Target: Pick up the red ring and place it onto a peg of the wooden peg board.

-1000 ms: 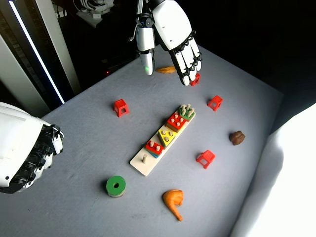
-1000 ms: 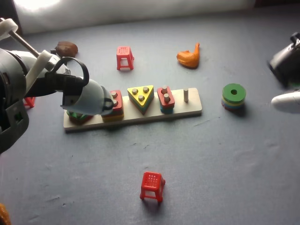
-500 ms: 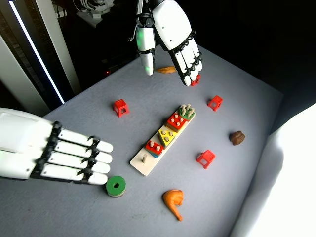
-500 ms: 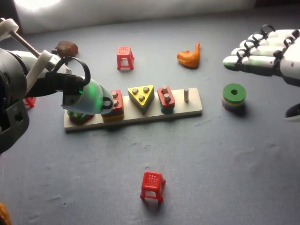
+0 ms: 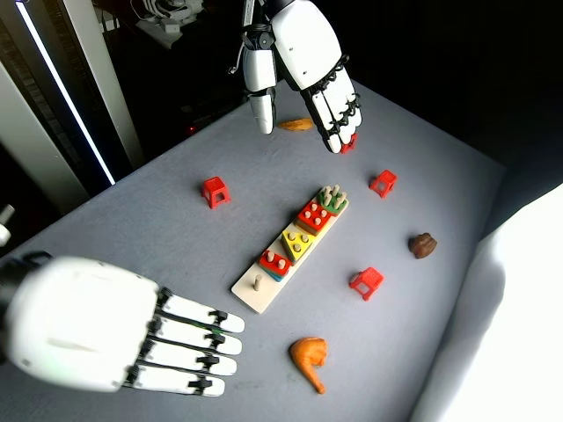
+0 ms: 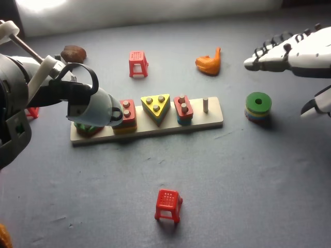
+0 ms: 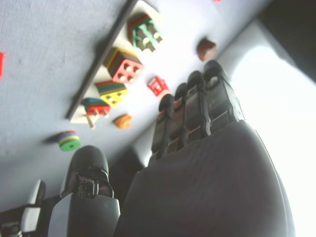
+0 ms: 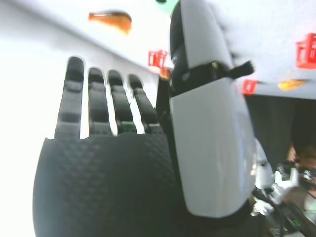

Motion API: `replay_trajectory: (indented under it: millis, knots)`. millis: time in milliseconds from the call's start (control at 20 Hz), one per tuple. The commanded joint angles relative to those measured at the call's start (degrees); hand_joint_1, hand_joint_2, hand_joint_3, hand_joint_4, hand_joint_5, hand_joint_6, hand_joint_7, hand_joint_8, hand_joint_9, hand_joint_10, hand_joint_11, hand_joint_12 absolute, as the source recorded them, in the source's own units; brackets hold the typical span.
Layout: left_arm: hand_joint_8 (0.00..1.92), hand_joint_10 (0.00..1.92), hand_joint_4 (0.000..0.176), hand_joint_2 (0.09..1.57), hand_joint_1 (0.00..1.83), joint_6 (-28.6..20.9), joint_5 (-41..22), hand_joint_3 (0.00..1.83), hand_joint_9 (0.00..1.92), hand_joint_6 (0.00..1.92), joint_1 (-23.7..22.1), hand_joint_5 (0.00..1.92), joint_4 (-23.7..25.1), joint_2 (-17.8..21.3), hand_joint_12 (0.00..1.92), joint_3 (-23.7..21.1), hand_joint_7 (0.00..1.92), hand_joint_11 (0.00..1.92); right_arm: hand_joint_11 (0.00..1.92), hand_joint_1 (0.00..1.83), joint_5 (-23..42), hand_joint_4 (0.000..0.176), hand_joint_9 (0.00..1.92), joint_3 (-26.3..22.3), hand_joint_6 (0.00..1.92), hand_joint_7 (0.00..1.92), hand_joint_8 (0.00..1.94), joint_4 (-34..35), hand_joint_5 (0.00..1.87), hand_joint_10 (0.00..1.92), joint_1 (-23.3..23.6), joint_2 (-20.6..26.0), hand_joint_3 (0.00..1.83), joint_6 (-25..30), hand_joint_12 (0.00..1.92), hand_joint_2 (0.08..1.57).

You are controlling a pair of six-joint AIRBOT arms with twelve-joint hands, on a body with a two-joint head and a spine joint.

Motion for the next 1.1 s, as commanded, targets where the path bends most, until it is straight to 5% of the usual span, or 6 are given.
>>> replay_trajectory:
  millis: [0,300,1050]
  knots:
    - [0.0,0.0,0.0,1.26,0.0,-0.06,0.05,0.0,0.04,0.0,-0.55,0.06,4.78,-0.12,0.07,-0.07,0.05,0.0,0.0,1.26,4.2,0.0,0.01,1.15,0.01,0.01,0.0,0.9,0.05,0.0,0.65,-0.46,0.0,0.06,0.44,1.0]
    - [0.01,0.01,0.0,1.27,0.0,-0.51,0.07,0.0,0.05,0.0,-0.53,0.05,4.63,-0.12,0.02,-0.07,0.04,0.01,0.0,1.29,1.66,0.0,0.01,4.16,0.01,0.02,0.0,1.52,0.08,0.0,0.4,-4.83,0.01,1.0,0.45,1.02]
    - [0.0,0.0,0.0,1.27,0.01,-0.51,0.14,0.0,0.04,0.0,-0.48,0.05,4.63,-0.12,0.02,-0.18,0.04,0.01,0.0,1.33,2.78,0.0,0.28,9.64,0.02,0.31,0.01,1.65,0.33,0.03,-2.08,-10.77,0.0,1.34,0.92,1.0]
